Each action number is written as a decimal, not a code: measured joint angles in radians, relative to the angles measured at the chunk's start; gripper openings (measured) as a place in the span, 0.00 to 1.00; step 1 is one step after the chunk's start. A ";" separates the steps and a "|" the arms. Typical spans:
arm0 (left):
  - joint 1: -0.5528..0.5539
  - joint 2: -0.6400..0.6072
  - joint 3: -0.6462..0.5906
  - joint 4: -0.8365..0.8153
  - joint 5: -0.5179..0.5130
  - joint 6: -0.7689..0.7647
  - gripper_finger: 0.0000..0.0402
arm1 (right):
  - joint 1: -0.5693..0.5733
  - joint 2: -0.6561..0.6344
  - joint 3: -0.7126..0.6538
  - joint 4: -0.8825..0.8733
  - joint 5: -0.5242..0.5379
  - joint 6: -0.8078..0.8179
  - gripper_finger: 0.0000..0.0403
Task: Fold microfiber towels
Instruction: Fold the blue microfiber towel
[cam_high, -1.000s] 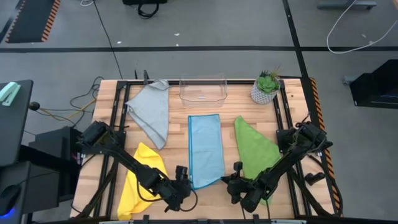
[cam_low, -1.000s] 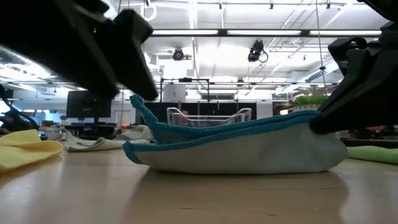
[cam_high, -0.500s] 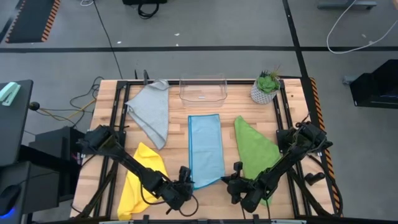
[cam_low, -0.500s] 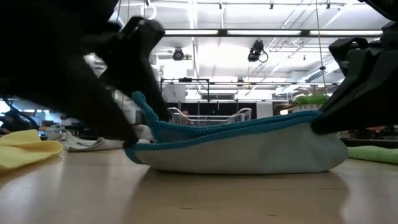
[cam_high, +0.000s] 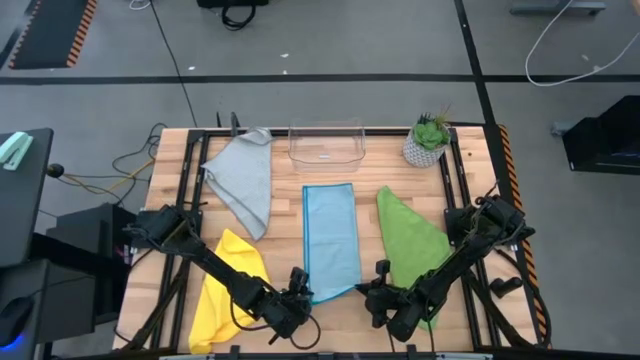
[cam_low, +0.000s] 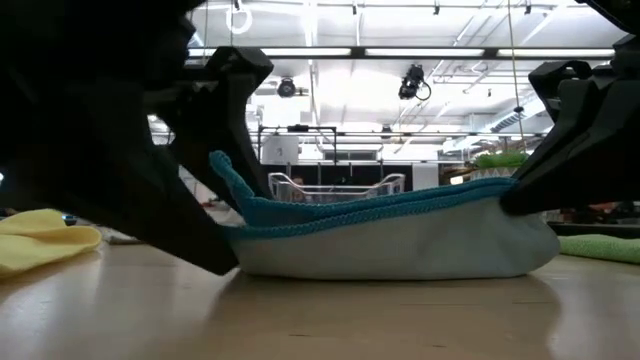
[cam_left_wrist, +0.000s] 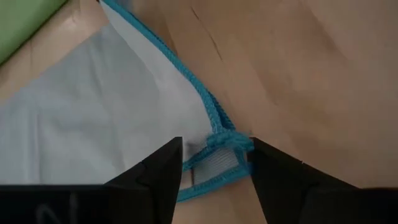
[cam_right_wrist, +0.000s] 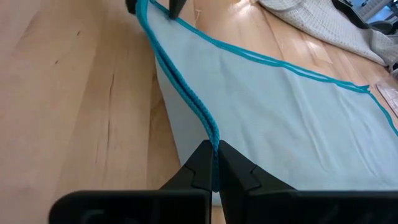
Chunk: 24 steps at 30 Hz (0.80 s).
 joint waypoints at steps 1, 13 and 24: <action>-0.001 0.003 -0.001 -0.004 -0.009 0.009 0.43 | 0.000 0.000 0.000 0.000 0.000 0.000 0.04; -0.016 0.025 0.000 0.023 -0.089 0.075 0.12 | 0.001 0.000 0.000 0.001 0.000 0.000 0.04; -0.055 -0.103 0.000 -0.022 -0.120 -0.131 0.02 | 0.058 -0.017 0.085 -0.057 -0.007 0.002 0.04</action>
